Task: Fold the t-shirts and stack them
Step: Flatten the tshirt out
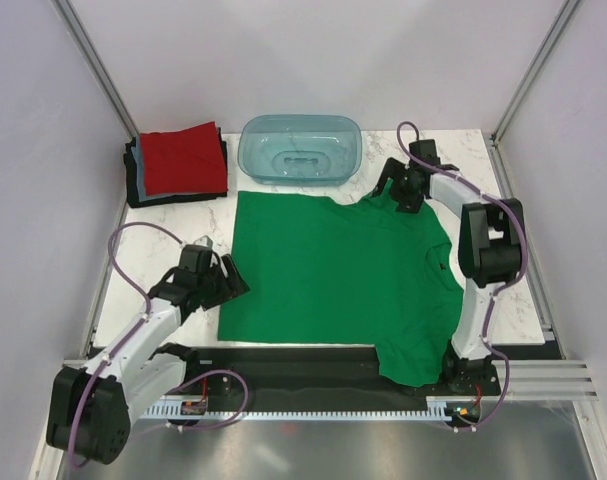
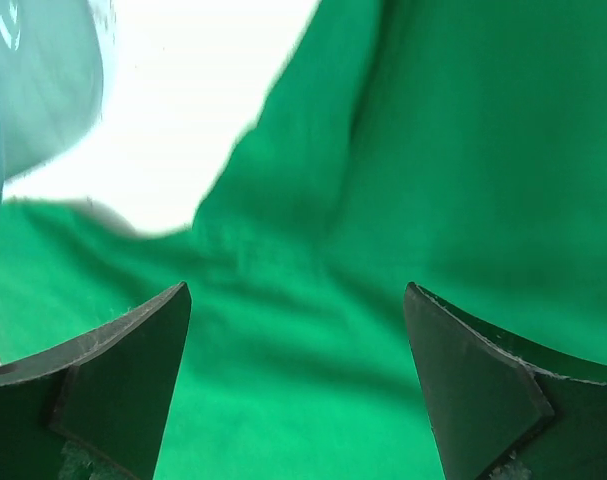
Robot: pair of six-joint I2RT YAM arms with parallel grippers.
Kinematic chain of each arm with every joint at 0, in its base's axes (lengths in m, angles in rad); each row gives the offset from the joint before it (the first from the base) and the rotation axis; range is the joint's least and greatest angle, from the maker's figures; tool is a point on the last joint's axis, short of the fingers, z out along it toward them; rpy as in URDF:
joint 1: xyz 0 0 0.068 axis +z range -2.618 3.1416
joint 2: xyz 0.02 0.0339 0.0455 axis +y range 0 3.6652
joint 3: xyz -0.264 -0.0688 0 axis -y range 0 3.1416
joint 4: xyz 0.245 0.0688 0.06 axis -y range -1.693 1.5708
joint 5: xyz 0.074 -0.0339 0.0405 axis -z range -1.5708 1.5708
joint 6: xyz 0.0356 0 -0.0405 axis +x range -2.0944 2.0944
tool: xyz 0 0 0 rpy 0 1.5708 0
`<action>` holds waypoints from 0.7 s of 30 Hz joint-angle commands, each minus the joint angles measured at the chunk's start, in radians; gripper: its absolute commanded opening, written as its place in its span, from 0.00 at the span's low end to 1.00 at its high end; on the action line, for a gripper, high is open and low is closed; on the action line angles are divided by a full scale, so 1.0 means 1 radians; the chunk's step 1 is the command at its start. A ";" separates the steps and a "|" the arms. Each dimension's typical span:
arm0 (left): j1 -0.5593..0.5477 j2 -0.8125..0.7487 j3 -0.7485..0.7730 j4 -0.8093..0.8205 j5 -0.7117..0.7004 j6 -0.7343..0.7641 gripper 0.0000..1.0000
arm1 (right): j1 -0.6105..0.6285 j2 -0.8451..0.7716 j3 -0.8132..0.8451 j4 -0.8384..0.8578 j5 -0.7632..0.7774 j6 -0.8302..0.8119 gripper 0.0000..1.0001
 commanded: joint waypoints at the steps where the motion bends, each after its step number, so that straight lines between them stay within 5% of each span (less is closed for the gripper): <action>1: -0.001 -0.055 -0.028 0.102 -0.053 -0.083 0.77 | -0.001 0.088 0.111 0.052 -0.019 0.019 0.94; 21: -0.003 0.052 -0.039 0.192 -0.004 -0.043 0.64 | -0.007 0.315 0.309 0.141 -0.066 0.089 0.93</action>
